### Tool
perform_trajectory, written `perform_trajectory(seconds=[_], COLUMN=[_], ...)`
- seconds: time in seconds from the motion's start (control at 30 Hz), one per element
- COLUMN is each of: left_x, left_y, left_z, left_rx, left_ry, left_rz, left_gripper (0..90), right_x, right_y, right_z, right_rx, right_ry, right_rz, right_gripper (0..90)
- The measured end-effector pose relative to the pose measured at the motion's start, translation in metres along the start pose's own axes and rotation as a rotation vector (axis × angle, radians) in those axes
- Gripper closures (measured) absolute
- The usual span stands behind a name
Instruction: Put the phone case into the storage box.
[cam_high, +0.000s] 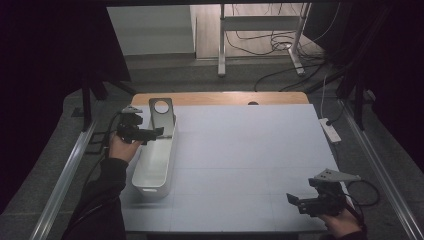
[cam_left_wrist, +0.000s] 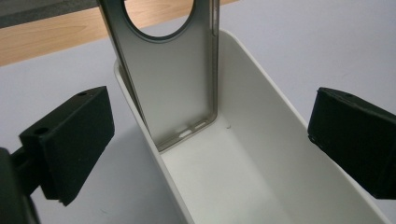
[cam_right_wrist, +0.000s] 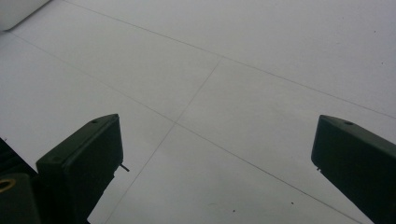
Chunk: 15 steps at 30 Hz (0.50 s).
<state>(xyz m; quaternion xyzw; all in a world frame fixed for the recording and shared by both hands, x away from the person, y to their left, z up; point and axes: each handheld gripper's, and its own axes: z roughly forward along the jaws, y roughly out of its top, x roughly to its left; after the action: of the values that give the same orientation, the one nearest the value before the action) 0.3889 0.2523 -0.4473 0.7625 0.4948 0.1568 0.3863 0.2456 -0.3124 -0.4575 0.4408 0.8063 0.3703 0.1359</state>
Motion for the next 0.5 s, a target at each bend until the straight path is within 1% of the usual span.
perform_trajectory(seconds=[0.17, 0.47, 0.5], left_x=[-0.0046, -0.008, -0.0087], left_y=[-0.0032, -0.0081, -0.0092], left_z=[-0.003, -0.0078, -0.0087], left_rx=[-0.01, -0.031, -0.034], left_ry=[-0.012, -0.028, -0.032], left_rz=[-0.001, 0.002, -0.003], left_gripper=[0.3, 0.0, 0.0], right_x=[0.0001, 0.0001, 0.0001], right_y=[0.0, 0.0, 0.0], right_z=[0.0, 0.0, -0.0001], right_rx=[0.0, 0.001, 0.002], right_ry=[0.0, 0.001, 0.001], right_rz=[0.0, -0.001, -0.001], right_gripper=[2.3, 2.2, 2.2])
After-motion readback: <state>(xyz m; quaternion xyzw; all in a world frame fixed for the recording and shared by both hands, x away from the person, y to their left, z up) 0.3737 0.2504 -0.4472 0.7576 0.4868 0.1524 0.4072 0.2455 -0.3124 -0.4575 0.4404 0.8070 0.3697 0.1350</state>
